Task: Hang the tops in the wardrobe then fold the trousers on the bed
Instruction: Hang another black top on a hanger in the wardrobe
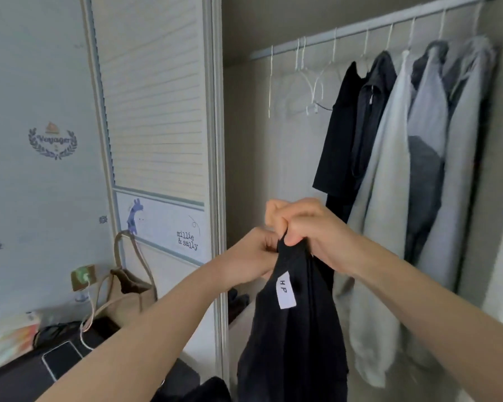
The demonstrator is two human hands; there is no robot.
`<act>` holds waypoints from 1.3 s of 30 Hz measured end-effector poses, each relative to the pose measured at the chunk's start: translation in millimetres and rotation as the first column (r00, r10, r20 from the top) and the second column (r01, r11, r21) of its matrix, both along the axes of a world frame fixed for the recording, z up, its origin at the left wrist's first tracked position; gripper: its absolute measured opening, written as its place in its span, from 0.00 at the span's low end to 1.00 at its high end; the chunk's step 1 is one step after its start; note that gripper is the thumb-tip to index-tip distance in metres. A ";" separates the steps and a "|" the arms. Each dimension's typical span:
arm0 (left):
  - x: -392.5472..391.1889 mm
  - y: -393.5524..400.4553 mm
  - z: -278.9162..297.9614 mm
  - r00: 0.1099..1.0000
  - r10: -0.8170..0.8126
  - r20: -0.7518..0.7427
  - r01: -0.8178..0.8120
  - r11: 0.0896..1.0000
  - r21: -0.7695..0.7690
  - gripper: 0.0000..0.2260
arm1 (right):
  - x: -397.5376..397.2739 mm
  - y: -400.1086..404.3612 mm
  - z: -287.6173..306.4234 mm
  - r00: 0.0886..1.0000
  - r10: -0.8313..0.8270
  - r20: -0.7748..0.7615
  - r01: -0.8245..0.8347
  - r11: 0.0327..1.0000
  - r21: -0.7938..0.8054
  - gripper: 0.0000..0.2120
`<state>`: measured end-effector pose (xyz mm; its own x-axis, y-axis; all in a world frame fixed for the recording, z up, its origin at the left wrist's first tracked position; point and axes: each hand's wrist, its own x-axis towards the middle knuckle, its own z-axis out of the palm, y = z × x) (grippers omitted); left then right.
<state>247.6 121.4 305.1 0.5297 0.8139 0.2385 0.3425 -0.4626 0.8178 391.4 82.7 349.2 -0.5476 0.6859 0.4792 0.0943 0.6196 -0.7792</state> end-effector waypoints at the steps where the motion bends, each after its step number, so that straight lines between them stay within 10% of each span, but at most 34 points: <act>1: 6.8 5.1 2.2 0.999 -0.033 0.007 0.033 0.999 0.007 0.10 | 7.1 0.1 0.2 0.997 -0.075 0.008 0.074 0.997 0.026 0.10; 7: 16.4 30.1 22.8 0.999 -0.031 0.021 0.029 0.995 0.100 0.13 | 61.6 8.8 -22.5 0.673 -0.722 0.162 0.589 0.655 0.473 0.09; 12: 25.4 36.0 34.6 0.993 0.109 0.050 -0.119 0.960 0.254 0.18 | 68.9 16.7 -46.7 0.426 -0.891 0.156 0.711 0.436 0.552 0.13; 17: 10.3 49.9 43.8 0.962 0.215 0.167 -0.267 0.866 0.424 0.11 | 60.9 29.9 -67.6 0.412 -0.881 0.231 0.824 0.469 0.317 0.20; 22: -41.5 89.4 37.2 0.866 0.482 0.130 -0.475 0.716 0.512 0.11 | 66.4 37.9 -61.2 0.265 -0.873 0.408 0.868 0.401 0.293 0.05; 26: -75.6 115.5 15.6 0.715 0.662 -0.225 -0.427 0.668 0.609 0.12 | 45.2 41.4 -33.8 0.521 -0.835 0.178 0.853 0.516 -0.079 0.13; 30: -89.8 120.5 5.8 0.913 0.405 -0.051 -0.408 0.909 -0.090 0.12 | 26.6 47.6 -19.0 0.578 -0.814 0.054 0.811 0.565 -0.154 0.12; 33: -102.9 127.8 7.9 0.885 0.357 0.300 -0.144 0.821 -0.552 0.12 | 24.0 46.8 -15.5 0.465 -0.878 0.113 0.880 0.473 0.052 0.15; 39: -104.6 132.1 33.5 0.936 0.120 0.332 0.146 0.724 -0.674 0.05 | 35.6 51.9 -18.0 0.314 -0.932 0.181 0.929 0.341 0.141 0.15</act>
